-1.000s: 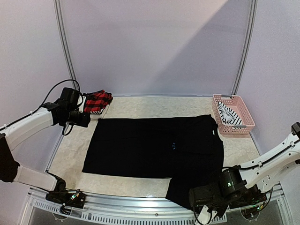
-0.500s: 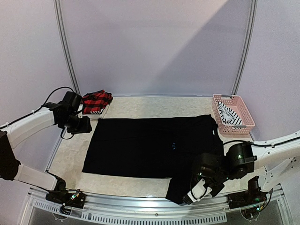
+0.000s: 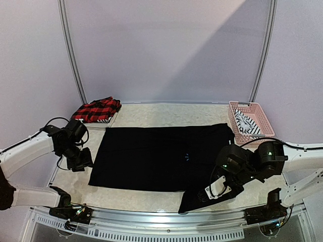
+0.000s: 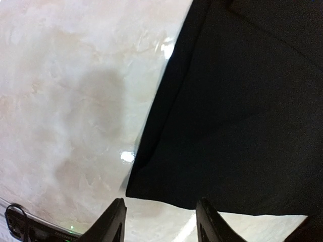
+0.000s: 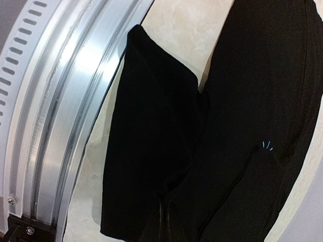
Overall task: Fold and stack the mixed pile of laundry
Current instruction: Pick up the 1/3-folded T-shirt from the center of the board.
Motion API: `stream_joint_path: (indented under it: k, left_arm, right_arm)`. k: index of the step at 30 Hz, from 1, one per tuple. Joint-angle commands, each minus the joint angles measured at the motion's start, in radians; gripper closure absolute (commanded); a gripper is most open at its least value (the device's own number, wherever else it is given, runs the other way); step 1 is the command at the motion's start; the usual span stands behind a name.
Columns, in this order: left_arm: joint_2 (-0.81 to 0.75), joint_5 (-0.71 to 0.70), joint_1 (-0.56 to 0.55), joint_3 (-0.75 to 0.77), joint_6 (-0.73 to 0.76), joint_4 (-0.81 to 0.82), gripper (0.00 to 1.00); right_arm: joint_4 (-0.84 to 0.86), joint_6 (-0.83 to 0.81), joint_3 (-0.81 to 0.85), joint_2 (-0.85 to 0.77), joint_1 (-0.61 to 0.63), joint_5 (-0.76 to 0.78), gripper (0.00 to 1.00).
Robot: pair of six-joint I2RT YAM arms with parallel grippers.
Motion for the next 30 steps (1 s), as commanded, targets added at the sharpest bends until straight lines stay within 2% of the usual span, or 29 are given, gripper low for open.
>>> stream_joint_path:
  k: [1,6,9,17,20,23,26,30]
  left_arm:
    - [0.074,-0.024,-0.049,-0.045,-0.064,-0.028,0.50]
    - [0.128,0.009,-0.081,-0.184,-0.143,0.109,0.51]
    - [0.113,-0.007,-0.081,-0.253,-0.168,0.165,0.55]
    - [0.053,-0.075,-0.083,-0.274,-0.158,0.206,0.59]
    - [0.057,-0.088,-0.083,-0.265,-0.141,0.215,0.67]
    - [0.072,-0.093,-0.083,-0.245,-0.119,0.227,0.78]
    - [0.074,-0.082,-0.084,-0.212,-0.102,0.215,0.99]
    - [0.010,-0.115,-0.097,-0.127,-0.094,0.139,1.00]
  right_arm:
    - [-0.016,0.007,0.036,-0.023,-0.006,-0.015,1.00]
    - [-0.023,0.010,0.042,-0.039,-0.007,-0.015,1.00]
    - [-0.023,0.011,0.031,-0.046,-0.006,-0.009,1.00]
    - [-0.024,0.011,0.029,-0.047,-0.006,-0.019,1.00]
    - [-0.024,0.012,0.031,-0.042,-0.006,-0.012,1.00]
    - [-0.021,0.012,0.027,-0.038,-0.007,-0.001,1.00]
    - [-0.015,0.012,0.023,-0.040,-0.013,0.020,1.00]
    - [-0.006,0.011,0.042,-0.063,-0.071,0.038,1.00]
